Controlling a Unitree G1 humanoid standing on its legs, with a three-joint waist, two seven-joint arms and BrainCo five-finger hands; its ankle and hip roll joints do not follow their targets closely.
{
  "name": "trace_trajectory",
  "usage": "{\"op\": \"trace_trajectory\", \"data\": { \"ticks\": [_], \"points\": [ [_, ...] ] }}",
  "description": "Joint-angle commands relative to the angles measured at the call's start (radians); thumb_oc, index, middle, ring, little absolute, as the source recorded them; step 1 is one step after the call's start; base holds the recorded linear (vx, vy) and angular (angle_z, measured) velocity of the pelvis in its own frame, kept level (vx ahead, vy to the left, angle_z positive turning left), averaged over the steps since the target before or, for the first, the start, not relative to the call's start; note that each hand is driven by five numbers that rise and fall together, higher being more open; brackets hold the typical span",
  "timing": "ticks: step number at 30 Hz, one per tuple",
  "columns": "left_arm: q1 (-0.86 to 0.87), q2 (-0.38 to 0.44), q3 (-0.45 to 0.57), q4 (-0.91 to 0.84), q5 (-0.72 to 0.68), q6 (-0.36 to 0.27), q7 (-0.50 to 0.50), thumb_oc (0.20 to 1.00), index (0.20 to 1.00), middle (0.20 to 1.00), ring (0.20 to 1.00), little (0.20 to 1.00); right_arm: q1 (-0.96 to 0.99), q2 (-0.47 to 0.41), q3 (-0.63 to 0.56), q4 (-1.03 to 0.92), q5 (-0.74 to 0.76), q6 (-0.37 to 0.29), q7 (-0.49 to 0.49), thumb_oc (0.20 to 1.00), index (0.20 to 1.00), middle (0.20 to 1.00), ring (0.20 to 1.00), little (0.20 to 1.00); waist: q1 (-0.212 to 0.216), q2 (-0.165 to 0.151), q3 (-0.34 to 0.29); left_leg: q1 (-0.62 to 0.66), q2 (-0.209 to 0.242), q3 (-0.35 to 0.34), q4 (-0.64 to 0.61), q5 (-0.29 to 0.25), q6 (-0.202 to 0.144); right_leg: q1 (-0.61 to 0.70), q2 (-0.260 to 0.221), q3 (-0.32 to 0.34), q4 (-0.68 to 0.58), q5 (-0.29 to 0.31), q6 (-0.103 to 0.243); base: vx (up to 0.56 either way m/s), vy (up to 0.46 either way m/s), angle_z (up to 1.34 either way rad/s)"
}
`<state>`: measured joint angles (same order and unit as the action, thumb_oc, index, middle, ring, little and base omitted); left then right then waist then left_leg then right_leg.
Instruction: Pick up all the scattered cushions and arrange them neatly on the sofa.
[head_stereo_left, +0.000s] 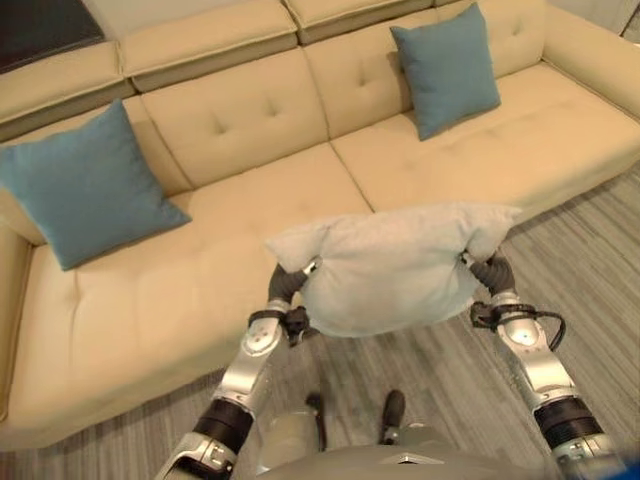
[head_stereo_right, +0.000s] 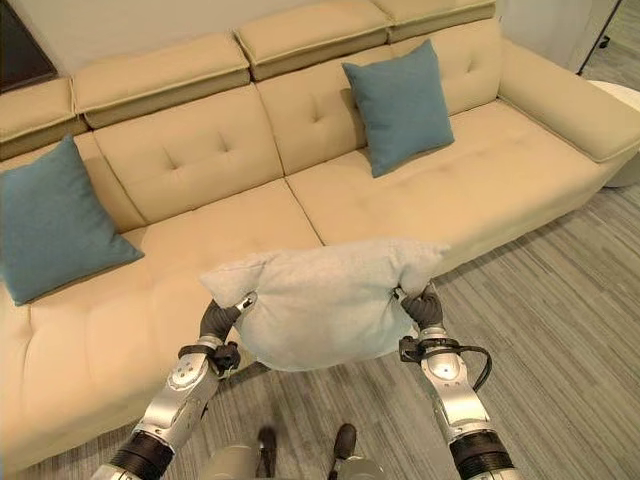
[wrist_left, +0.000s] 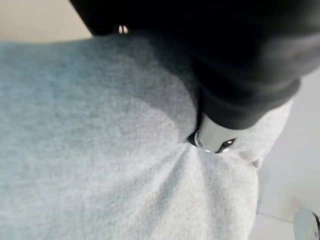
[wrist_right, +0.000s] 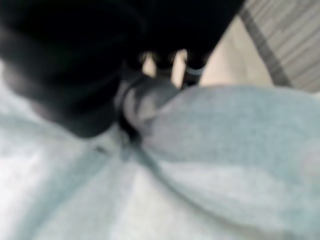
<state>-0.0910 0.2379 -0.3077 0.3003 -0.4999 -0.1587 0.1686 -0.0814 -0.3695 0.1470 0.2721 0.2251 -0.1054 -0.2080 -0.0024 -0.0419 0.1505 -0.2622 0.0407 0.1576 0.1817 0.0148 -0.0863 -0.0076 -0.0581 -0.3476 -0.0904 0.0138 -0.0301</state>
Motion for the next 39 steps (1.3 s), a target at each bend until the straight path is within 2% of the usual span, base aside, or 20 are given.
{"op": "trace_trajectory", "data": {
  "ticks": [1,4,7,10,11,13,14,15,17,20,22,25,28,29,31,32,33,34,36,39],
  "points": [
    [-0.029,0.009,0.012,-0.092,-0.010,-0.075,-0.035,0.200,0.200,0.200,0.200,0.200,-0.048,0.015,0.005,-0.086,0.026,-0.095,0.003,0.200,0.200,0.200,0.200,0.200,0.000,-0.002,-0.079,0.062,-0.018,-0.005,-0.013,-0.037,0.021,0.050,-0.020,0.104,0.070,-0.074,0.134,0.29,0.100,-0.28],
    [-0.018,0.019,0.019,-0.103,-0.005,-0.072,-0.037,0.200,0.200,0.200,0.200,0.200,-0.051,0.025,0.011,-0.089,0.009,-0.090,0.010,0.200,0.200,0.200,0.200,0.200,0.005,0.000,-0.103,0.120,-0.034,-0.001,-0.049,-0.057,0.042,0.066,-0.031,0.122,0.101,-0.093,0.142,0.26,0.126,-0.36],
    [-0.015,0.030,0.025,-0.113,0.002,-0.070,-0.036,0.200,0.200,0.200,0.200,0.200,-0.055,0.036,0.015,-0.090,-0.003,-0.088,0.021,0.200,0.200,0.200,0.200,0.200,0.012,0.005,-0.103,0.167,-0.046,0.022,-0.078,-0.081,0.066,0.039,-0.058,0.138,0.206,-0.094,0.166,0.16,0.125,-0.29],
    [-0.023,0.049,0.028,-0.124,0.015,-0.073,-0.033,0.200,0.200,0.200,0.200,0.200,-0.071,0.052,0.017,-0.095,-0.011,-0.088,0.027,0.200,0.200,0.200,0.200,0.200,0.003,0.021,-0.076,0.197,-0.046,0.026,-0.080,-0.108,0.098,-0.093,-0.101,0.166,0.427,-0.043,0.213,0.12,0.107,-0.08],
    [-0.025,0.046,0.026,-0.125,0.016,-0.075,-0.030,0.200,0.200,0.200,0.200,0.200,-0.072,0.056,0.016,-0.096,-0.015,-0.086,0.029,0.200,0.200,0.200,0.200,0.200,-0.010,0.031,-0.070,0.220,-0.050,0.015,-0.091,-0.117,0.102,-0.145,-0.090,0.187,0.434,-0.041,0.199,0.21,0.064,0.09],
    [-0.029,0.039,0.029,-0.122,0.015,-0.081,-0.029,0.200,0.200,0.200,0.200,0.200,-0.081,0.054,0.015,-0.096,-0.018,-0.089,0.024,0.200,0.200,0.200,0.200,0.200,-0.031,0.033,-0.065,0.254,-0.064,-0.005,-0.108,-0.126,0.097,-0.194,-0.071,0.208,0.330,-0.028,0.189,0.23,-0.032,0.04],
    [-0.029,0.038,0.029,-0.122,0.015,-0.081,-0.029,0.200,0.200,0.200,0.200,0.200,-0.081,0.053,0.015,-0.096,-0.018,-0.089,0.023,0.200,0.200,0.200,0.200,0.200,-0.032,0.035,-0.064,0.257,-0.062,-0.006,-0.109,-0.127,0.096,-0.190,-0.069,0.206,0.327,-0.027,0.189,0.27,-0.116,0.10],
    [-0.035,0.036,0.032,-0.118,0.016,-0.085,-0.028,0.200,0.200,0.200,0.200,0.200,-0.083,0.052,0.014,-0.093,-0.018,-0.086,0.024,0.200,0.200,0.200,0.200,0.200,-0.046,0.028,-0.064,0.275,-0.074,-0.031,-0.113,-0.136,0.091,-0.206,-0.053,0.243,0.229,-0.002,0.194,0.22,-0.123,0.26],
    [-0.038,0.037,0.037,-0.118,0.017,-0.096,-0.034,0.200,0.200,0.200,0.200,0.200,-0.089,0.047,0.014,-0.090,-0.013,-0.092,0.025,0.200,0.200,0.200,0.200,0.200,-0.057,0.019,-0.064,0.301,-0.085,-0.059,-0.110,-0.161,0.085,-0.201,-0.049,0.270,0.165,0.034,0.208,0.31,-0.211,0.57],
    [-0.025,0.024,0.044,-0.110,0.009,-0.097,-0.040,0.200,0.200,0.200,0.200,0.200,-0.074,0.040,0.010,-0.083,-0.010,-0.096,0.032,0.200,0.200,0.200,0.200,0.200,-0.059,0.014,-0.084,0.315,-0.082,-0.078,-0.081,-0.184,0.069,-0.163,-0.041,0.279,0.144,0.040,0.195,0.22,-0.172,0.66],
    [-0.018,0.013,0.042,-0.109,-0.001,-0.095,-0.044,0.200,0.200,0.200,0.200,0.200,-0.055,0.030,0.002,-0.089,-0.002,-0.098,0.037,0.200,0.200,0.200,0.200,0.200,-0.059,0.009,-0.089,0.288,-0.070,-0.088,0.002,-0.192,0.045,-0.121,-0.037,0.265,0.121,0.034,0.180,0.14,-0.196,0.37],
    [-0.030,0.002,0.029,-0.105,-0.019,-0.095,-0.041,0.200,0.200,0.200,0.200,0.200,-0.041,0.012,-0.011,-0.092,0.013,-0.104,0.027,0.200,0.200,0.200,0.200,0.200,-0.060,-0.006,-0.080,0.199,-0.050,-0.089,0.166,-0.153,0.009,-0.075,-0.038,0.244,0.101,0.014,0.148,0.05,-0.154,0.31],
    [-0.037,-0.001,0.024,-0.096,-0.027,-0.094,-0.042,0.200,0.200,0.200,0.200,0.200,-0.034,0.004,-0.019,-0.090,0.020,-0.102,0.020,0.200,0.200,0.200,0.200,0.200,-0.065,-0.010,-0.078,0.162,-0.028,-0.067,0.199,-0.147,0.007,-0.047,-0.038,0.214,0.085,-0.007,0.136,0.05,-0.081,0.49],
    [-0.049,-0.005,0.007,-0.084,-0.024,-0.087,-0.047,0.200,0.200,0.200,0.200,0.200,-0.027,0.001,-0.031,-0.094,0.026,-0.102,0.015,0.200,0.200,0.200,0.200,0.200,-0.064,-0.020,-0.077,0.124,-0.012,-0.023,0.156,-0.149,0.018,-0.020,-0.045,0.184,0.066,-0.022,0.137,0.08,-0.043,0.75],
    [-0.065,-0.006,-0.008,-0.074,-0.016,-0.081,-0.051,0.200,0.200,0.200,0.200,0.200,-0.019,-0.001,-0.043,-0.094,0.026,-0.105,0.006,0.200,0.200,0.200,0.200,0.200,-0.068,-0.020,-0.083,0.109,0.007,0.025,0.063,-0.110,0.024,-0.007,-0.044,0.157,0.059,-0.030,0.139,0.11,-0.015,0.69],
    [-0.075,-0.002,-0.018,-0.071,-0.001,-0.075,-0.046,0.200,0.200,0.200,0.200,0.200,-0.015,0.000,-0.048,-0.093,0.025,-0.109,-0.006,0.200,0.200,0.200,0.200,0.200,-0.070,-0.016,-0.081,0.084,0.022,0.058,0.026,-0.063,0.016,0.003,-0.039,0.139,0.061,-0.041,0.138,0.07,0.008,0.68],
    [-0.075,-0.002,-0.019,-0.071,-0.001,-0.075,-0.046,0.200,0.200,0.200,0.200,0.200,-0.015,0.000,-0.049,-0.092,0.025,-0.109,-0.006,0.200,0.200,0.200,0.200,0.200,-0.072,-0.017,-0.082,0.084,0.020,0.056,0.021,-0.059,0.016,0.002,-0.040,0.136,0.062,-0.041,0.138,0.13,0.055,0.66],
    [-0.064,0.003,-0.014,-0.076,0.003,-0.077,-0.044,0.200,0.200,0.200,0.200,0.200,-0.017,0.004,-0.052,-0.092,0.025,-0.104,-0.007,0.200,0.200,0.200,0.200,0.200,-0.070,0.000,-0.087,0.125,0.026,0.061,-0.064,-0.047,0.017,0.002,-0.029,0.130,0.078,-0.059,0.145,0.12,0.085,0.54],
    [-0.057,0.003,-0.018,-0.084,-0.002,-0.074,-0.050,0.200,0.200,0.200,0.200,0.200,-0.016,0.010,-0.052,-0.098,0.020,-0.099,-0.002,0.200,0.200,0.200,0.200,0.200,-0.078,0.002,-0.092,0.140,0.012,0.040,-0.086,-0.047,0.021,-0.001,-0.035,0.121,0.099,-0.061,0.150,0.12,0.118,0.01],
    [-0.050,0.016,-0.009,-0.091,0.013,-0.071,-0.051,0.200,0.200,0.200,0.200,0.200,-0.023,0.029,-0.050,-0.099,-0.001,-0.094,0.000,0.200,0.200,0.200,0.200,0.200,-0.067,-0.001,-0.104,0.197,-0.017,0.053,-0.140,-0.062,0.049,-0.018,-0.063,0.135,0.176,-0.067,0.169,0.12,0.183,-0.17]
  ]
}}
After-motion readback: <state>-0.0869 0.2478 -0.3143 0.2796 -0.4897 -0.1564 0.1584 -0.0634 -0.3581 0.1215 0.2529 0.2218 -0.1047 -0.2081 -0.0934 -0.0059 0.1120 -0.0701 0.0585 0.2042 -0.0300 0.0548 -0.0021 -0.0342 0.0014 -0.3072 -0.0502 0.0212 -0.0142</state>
